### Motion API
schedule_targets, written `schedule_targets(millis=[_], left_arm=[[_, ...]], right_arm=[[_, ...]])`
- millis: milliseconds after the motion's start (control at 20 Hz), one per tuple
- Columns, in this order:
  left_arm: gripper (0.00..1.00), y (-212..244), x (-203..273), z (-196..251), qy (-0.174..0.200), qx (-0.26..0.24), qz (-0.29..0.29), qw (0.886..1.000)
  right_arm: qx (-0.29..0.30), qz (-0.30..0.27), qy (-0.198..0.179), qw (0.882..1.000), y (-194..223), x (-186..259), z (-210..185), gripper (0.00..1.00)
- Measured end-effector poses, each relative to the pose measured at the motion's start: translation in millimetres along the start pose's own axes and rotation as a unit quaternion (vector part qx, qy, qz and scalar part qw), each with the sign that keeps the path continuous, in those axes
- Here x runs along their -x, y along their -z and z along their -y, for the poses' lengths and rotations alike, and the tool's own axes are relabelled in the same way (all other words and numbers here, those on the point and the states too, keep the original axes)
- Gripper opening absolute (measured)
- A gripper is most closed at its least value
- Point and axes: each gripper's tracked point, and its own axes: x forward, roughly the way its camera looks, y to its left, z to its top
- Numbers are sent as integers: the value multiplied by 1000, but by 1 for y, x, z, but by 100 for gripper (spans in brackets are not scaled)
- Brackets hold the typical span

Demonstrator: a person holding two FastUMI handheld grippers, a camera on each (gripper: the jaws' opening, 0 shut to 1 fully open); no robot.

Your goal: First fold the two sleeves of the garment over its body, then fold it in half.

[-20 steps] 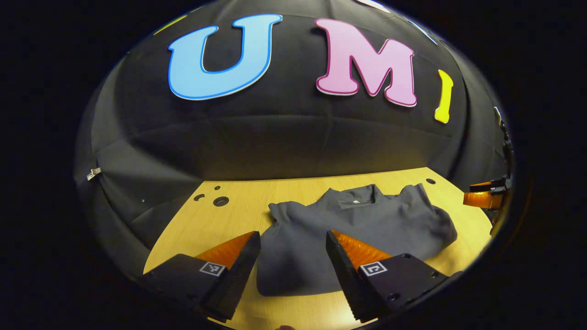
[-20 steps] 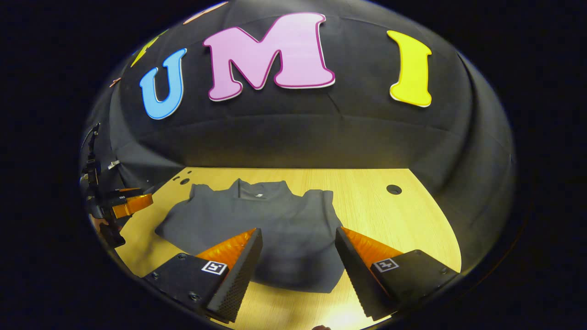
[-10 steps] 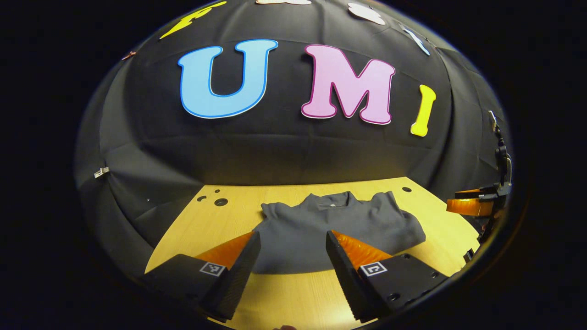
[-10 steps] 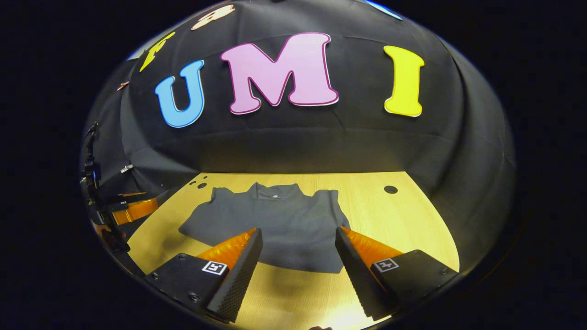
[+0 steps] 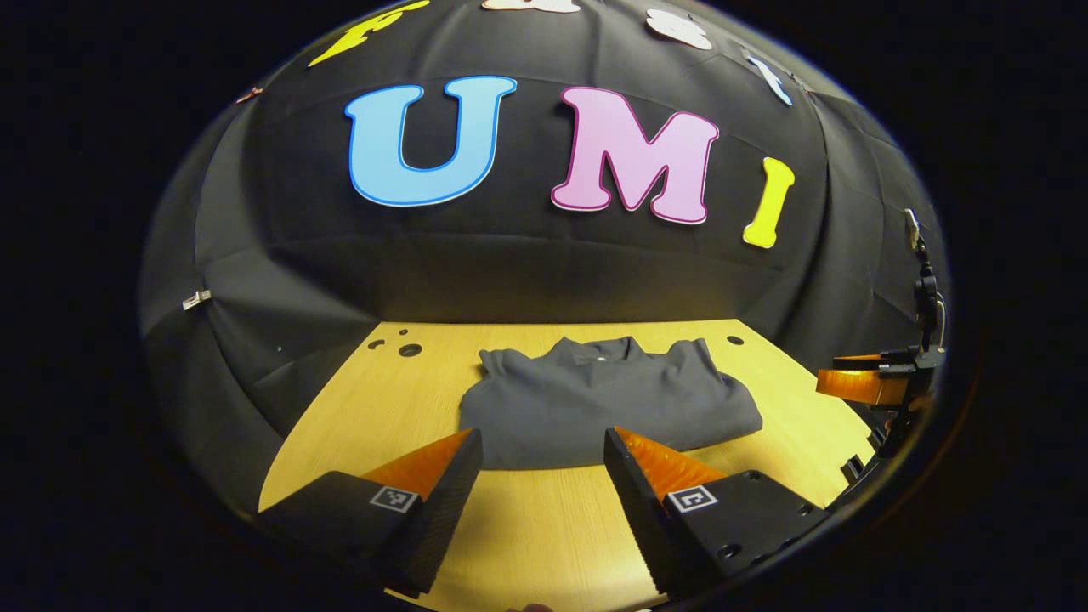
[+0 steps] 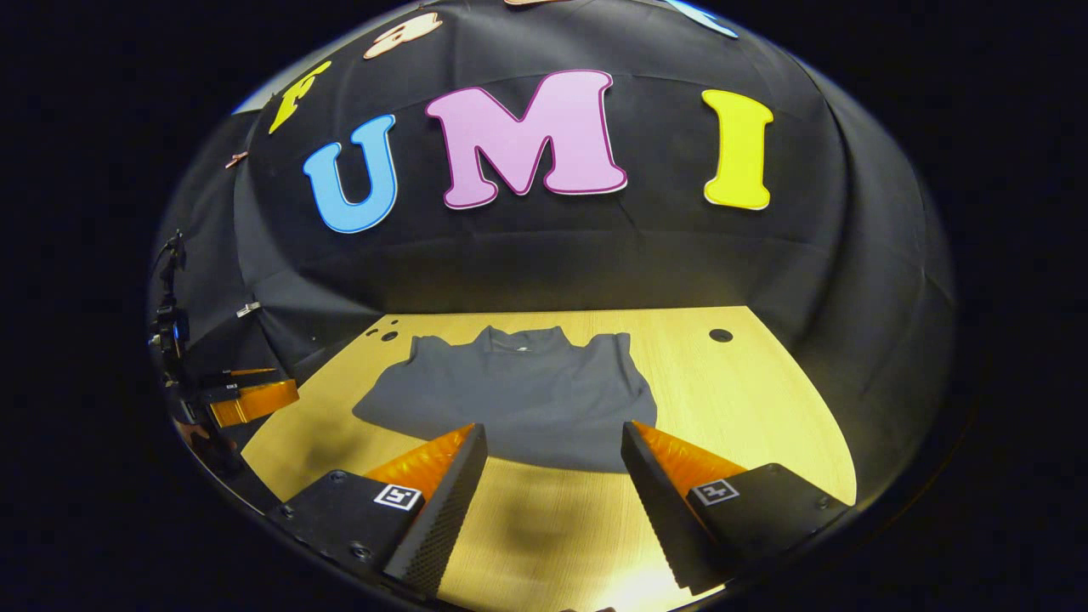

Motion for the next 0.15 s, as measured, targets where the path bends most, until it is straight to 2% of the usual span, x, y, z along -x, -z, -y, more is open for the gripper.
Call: schedule_targets(millis=[150], left_arm=[[91,8,2,6,5,-2,-11,1000]], right_arm=[[2,-6,-1,1000,4,5,2,99]])
